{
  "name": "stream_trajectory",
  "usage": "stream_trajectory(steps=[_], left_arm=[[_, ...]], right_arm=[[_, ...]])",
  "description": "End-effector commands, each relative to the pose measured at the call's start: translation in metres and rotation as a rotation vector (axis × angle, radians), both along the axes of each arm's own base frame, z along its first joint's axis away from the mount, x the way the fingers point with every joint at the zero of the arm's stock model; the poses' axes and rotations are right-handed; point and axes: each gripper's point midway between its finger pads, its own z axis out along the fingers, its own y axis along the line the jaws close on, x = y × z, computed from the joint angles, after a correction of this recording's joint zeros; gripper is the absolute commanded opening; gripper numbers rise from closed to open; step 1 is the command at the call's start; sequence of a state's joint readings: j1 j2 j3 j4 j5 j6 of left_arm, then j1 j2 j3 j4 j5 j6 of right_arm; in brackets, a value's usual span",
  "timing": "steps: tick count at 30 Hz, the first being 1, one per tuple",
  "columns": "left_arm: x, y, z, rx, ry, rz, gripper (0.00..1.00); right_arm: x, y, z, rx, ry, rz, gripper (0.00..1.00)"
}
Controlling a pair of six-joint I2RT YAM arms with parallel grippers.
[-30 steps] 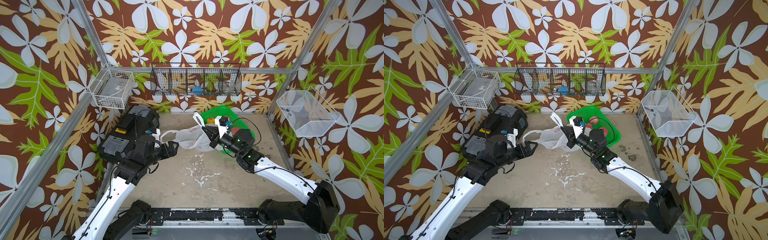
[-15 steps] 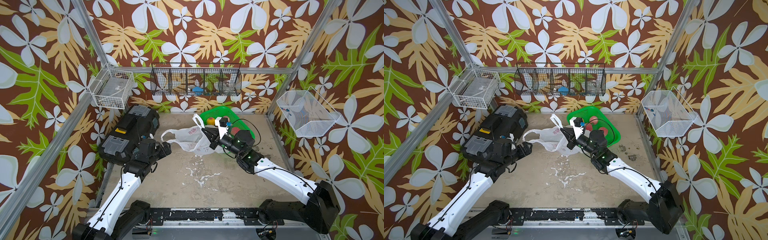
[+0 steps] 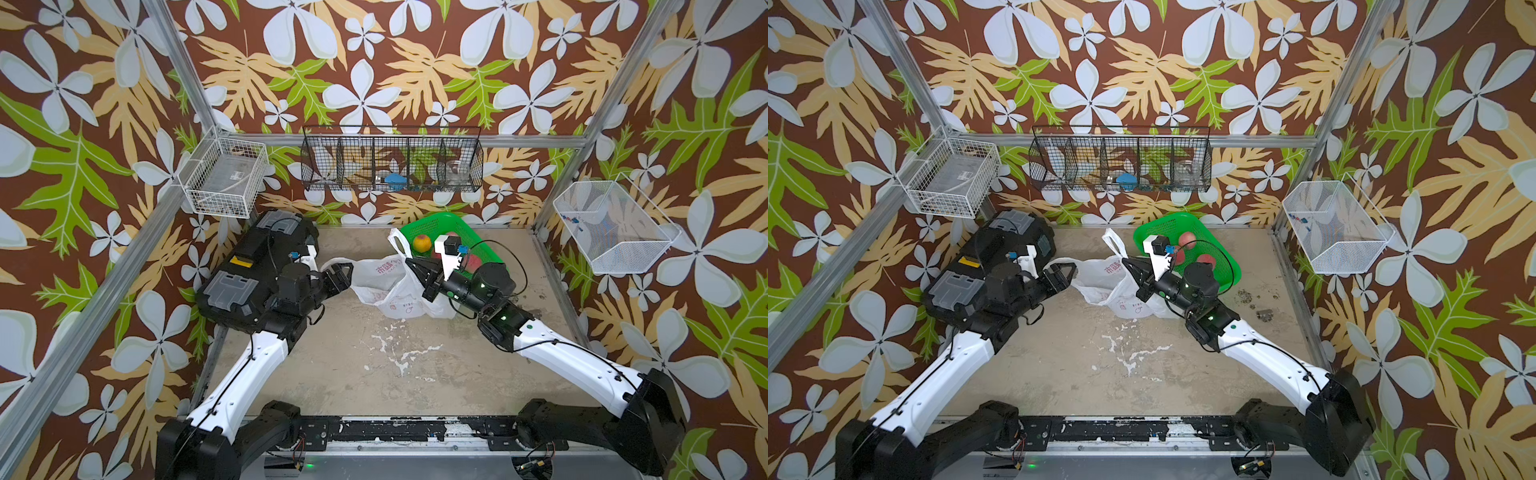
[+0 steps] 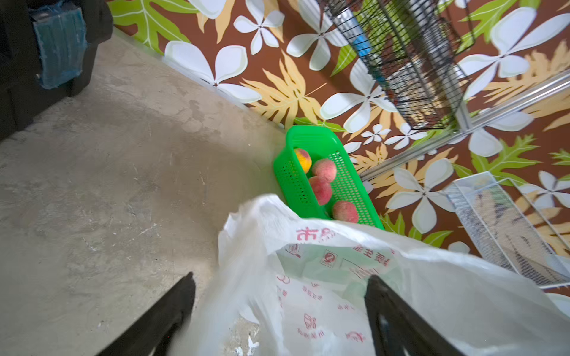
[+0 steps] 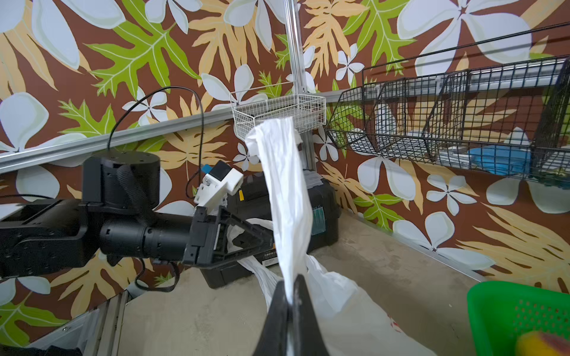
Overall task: Place the peach into a plastic bag & tie a knot
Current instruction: Pick up the plastic bag at the center of the board.
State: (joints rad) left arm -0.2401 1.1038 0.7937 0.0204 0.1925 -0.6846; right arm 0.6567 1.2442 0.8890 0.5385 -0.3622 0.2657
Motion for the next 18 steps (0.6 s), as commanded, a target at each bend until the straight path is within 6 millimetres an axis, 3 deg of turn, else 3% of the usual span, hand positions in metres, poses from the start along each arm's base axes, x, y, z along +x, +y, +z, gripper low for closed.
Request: stream_trajectory(steps=[1, 4, 5, 9, 12, 16, 18], left_arm=[[0.015, -0.003, -0.014, 0.044, 0.035, -0.019, 0.81], [0.017, 0.001, -0.029, 0.062, 0.067, -0.003, 0.71], [0.016, 0.003, -0.026, 0.049, 0.046, 0.011, 0.61], [0.012, 0.005, 0.01, 0.061, -0.037, 0.002, 0.23], [0.003, 0.015, 0.037, 0.142, -0.078, 0.012, 0.0], [-0.014, 0.029, 0.053, 0.233, -0.025, 0.035, 0.0], [-0.023, 0.029, 0.05, 0.238, 0.011, 0.018, 0.0]], right_arm=[[-0.004, -0.001, 0.006, 0.036, 0.006, 0.012, 0.0], [-0.003, -0.002, 0.004, 0.029, 0.014, 0.006, 0.0], [-0.003, -0.002, 0.002, 0.026, 0.02, 0.006, 0.0], [0.0, -0.004, -0.004, 0.041, 0.064, -0.018, 0.0], [0.006, -0.004, -0.002, 0.063, 0.1, -0.035, 0.0], [0.024, -0.007, -0.006, 0.071, 0.196, -0.107, 0.04], [0.033, -0.011, -0.01, 0.086, 0.263, -0.114, 0.23]])
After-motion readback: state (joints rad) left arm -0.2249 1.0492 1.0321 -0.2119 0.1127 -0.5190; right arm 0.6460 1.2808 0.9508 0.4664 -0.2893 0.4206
